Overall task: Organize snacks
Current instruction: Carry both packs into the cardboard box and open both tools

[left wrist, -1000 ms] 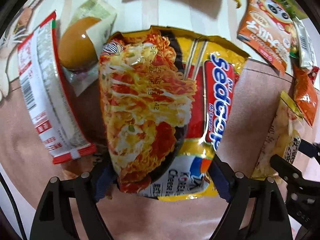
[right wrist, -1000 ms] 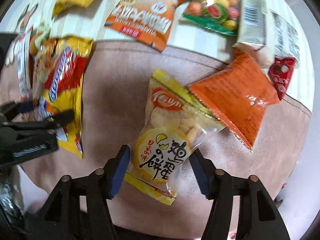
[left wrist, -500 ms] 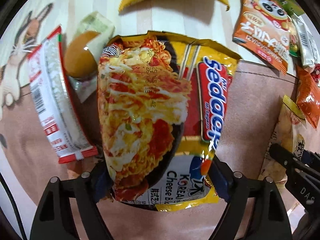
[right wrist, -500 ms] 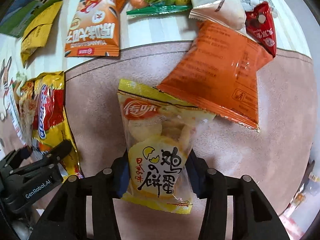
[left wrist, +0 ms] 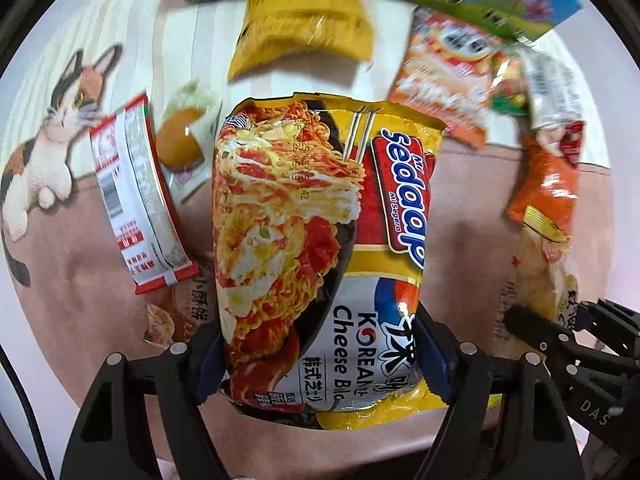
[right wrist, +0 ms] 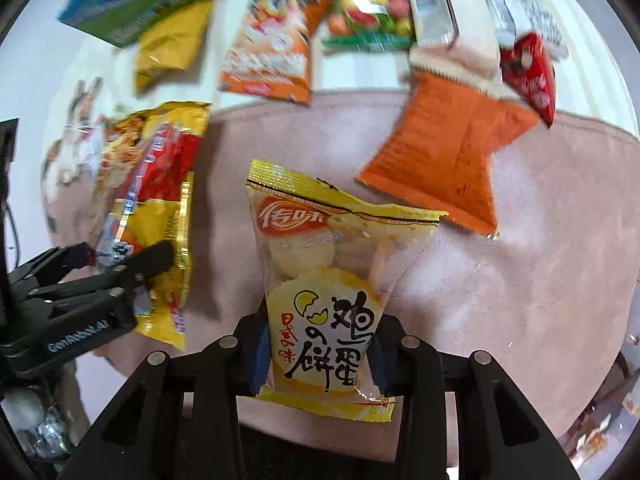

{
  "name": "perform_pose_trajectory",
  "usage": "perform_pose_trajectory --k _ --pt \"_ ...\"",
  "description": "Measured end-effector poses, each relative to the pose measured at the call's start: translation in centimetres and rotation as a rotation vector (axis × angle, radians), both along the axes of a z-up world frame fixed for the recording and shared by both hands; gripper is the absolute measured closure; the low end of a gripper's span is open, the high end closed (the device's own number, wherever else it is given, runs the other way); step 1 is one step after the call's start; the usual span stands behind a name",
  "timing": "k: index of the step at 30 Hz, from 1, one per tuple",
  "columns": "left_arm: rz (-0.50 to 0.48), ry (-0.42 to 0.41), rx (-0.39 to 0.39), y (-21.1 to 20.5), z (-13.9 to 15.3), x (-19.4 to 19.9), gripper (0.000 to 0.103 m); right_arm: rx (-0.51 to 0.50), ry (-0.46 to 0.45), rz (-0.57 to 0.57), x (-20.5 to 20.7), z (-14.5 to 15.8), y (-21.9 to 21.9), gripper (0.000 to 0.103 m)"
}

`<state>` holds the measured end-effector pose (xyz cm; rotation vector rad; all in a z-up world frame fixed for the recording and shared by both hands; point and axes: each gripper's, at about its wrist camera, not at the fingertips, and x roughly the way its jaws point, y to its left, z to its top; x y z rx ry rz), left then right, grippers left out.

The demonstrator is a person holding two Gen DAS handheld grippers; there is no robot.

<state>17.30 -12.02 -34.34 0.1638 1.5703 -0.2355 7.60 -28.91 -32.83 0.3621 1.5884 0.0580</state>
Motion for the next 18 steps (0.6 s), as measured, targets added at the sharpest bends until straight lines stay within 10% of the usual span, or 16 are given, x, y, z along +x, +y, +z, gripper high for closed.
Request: perform_pose_trajectory --k 18 --pt "-0.010 -0.276 -0.255 -3.5 18.1 8.2 0.026 0.100 -0.399 -0.034 9.6 19.5 -6.6 0.062"
